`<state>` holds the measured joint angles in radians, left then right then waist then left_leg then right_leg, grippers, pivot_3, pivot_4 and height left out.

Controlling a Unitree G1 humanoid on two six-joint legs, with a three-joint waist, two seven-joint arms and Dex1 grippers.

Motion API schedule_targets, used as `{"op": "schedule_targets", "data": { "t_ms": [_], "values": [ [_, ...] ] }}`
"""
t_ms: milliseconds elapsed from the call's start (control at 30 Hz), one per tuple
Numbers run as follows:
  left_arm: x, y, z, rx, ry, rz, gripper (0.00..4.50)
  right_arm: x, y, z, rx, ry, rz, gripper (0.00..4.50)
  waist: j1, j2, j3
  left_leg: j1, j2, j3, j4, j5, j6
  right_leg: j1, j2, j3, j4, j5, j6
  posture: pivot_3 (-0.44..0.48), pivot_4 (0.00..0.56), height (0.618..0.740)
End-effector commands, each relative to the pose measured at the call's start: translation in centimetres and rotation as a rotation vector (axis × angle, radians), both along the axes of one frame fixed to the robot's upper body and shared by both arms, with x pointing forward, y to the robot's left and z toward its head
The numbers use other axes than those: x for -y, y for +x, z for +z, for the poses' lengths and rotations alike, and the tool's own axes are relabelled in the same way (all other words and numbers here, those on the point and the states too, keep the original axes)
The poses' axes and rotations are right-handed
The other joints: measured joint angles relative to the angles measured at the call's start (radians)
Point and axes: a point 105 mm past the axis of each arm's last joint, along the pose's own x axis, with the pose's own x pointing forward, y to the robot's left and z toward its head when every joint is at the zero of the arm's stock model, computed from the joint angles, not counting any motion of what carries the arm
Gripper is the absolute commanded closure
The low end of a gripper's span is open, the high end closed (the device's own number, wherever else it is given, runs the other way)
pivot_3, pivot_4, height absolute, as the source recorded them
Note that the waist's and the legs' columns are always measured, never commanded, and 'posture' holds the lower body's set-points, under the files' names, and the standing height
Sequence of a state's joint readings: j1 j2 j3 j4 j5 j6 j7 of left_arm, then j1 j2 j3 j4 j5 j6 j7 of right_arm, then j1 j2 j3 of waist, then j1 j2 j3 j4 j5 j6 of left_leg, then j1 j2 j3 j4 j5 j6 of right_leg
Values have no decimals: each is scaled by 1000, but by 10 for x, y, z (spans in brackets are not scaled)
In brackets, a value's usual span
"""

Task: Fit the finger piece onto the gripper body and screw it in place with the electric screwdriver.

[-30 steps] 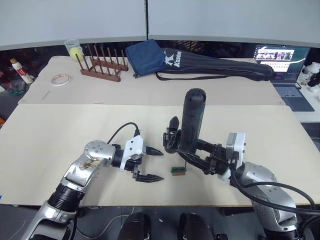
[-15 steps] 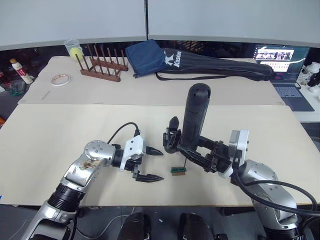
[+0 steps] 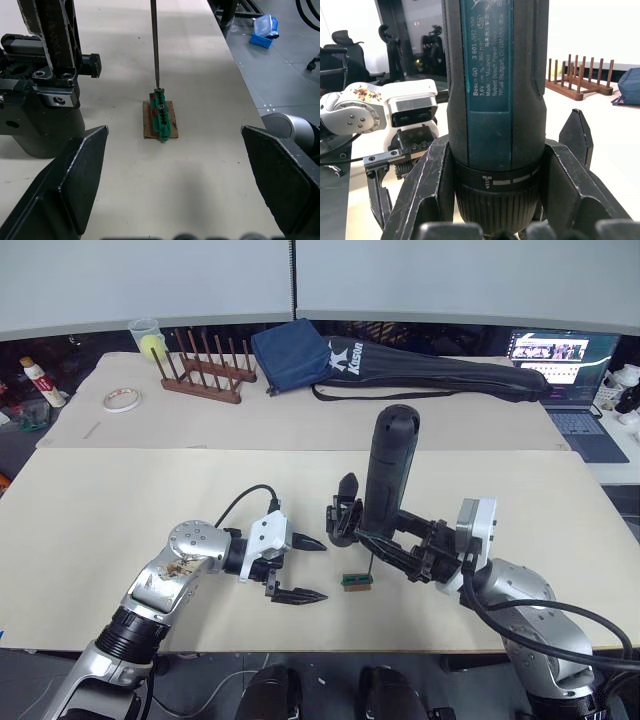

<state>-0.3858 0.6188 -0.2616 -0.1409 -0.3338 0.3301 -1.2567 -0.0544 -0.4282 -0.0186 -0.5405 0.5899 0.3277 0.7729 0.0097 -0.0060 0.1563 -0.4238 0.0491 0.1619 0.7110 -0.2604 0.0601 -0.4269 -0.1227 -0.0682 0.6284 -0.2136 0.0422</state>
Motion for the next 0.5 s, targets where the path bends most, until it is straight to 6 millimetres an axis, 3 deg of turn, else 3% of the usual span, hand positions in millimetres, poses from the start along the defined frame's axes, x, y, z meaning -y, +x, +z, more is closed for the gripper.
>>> {"op": "schedule_targets", "data": {
  "t_ms": [33, 500],
  "values": [
    [2, -1, 7, 36, -10, -13, 0, 1, -4, 18, 82, 26, 1, 2584, 0, 0, 0, 0, 0, 0, 0, 0, 0, 0, 0, 0, 0, 0, 0, 0, 150, 740],
    [3, 0, 8, 37, -13, -13, 0, -1, -7, 15, 69, 7, 14, 2584, 0, 0, 0, 0, 0, 0, 0, 0, 0, 0, 0, 0, 0, 0, 0, 0, 150, 740]
  ]
}}
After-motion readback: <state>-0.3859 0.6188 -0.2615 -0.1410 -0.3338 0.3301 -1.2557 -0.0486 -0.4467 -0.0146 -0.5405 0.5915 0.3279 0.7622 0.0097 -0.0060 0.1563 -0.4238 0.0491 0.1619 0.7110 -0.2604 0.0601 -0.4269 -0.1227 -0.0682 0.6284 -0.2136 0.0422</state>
